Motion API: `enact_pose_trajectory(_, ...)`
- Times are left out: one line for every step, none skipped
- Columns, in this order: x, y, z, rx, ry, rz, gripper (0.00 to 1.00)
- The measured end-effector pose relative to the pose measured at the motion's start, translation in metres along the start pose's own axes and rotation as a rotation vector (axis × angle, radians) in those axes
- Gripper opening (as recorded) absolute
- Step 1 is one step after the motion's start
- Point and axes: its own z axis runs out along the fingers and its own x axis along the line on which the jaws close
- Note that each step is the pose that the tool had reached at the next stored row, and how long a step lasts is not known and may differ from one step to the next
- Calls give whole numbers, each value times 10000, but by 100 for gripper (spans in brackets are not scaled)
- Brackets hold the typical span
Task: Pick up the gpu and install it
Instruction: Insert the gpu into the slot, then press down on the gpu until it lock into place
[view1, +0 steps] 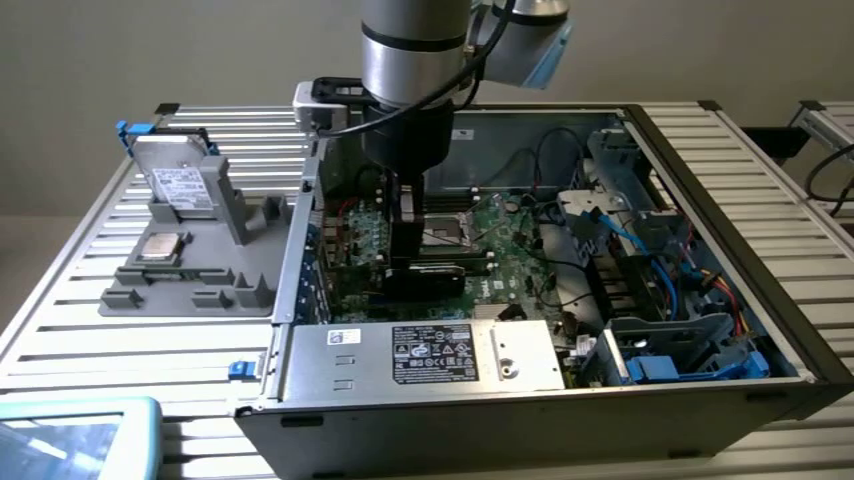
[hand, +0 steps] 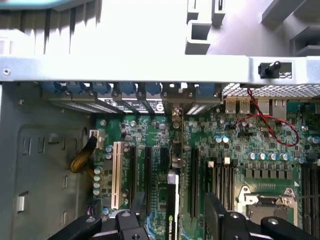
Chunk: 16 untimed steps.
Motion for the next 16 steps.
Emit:
enact_pose_trajectory(0, 0, 0, 0, -1, -1, 59)
enact_pose_trajectory(0, 0, 0, 0, 0, -1, 59)
enact_pose_trajectory(0, 0, 0, 0, 0, 0, 59)
enact_pose_trajectory(0, 0, 0, 0, 0, 0, 59)
enact_pose_trajectory(0, 0, 0, 0, 0, 0, 59)
enact_pose_trajectory(0, 0, 0, 0, 0, 0, 59)
enact_pose_trajectory(0, 0, 0, 0, 0, 0, 59)
enact_pose_trajectory(0, 0, 0, -1, 1, 0, 59)
enact_pose_trajectory(0, 0, 0, 0, 0, 0, 59)
enact_pose_trajectory(0, 0, -1, -1, 1, 0, 59)
enact_pose_trajectory(0, 0, 0, 0, 1, 0, 59)
enact_pose_trajectory(0, 0, 0, 0, 0, 0, 59)
enact_pose_trajectory(0, 0, 0, 0, 0, 0, 59)
enact_pose_trajectory(0, 0, 0, 0, 1, 0, 57)
enact_pose_trajectory(0, 0, 0, 0, 0, 0, 57)
enact_pose_trajectory(0, 0, 0, 0, 0, 0, 50)
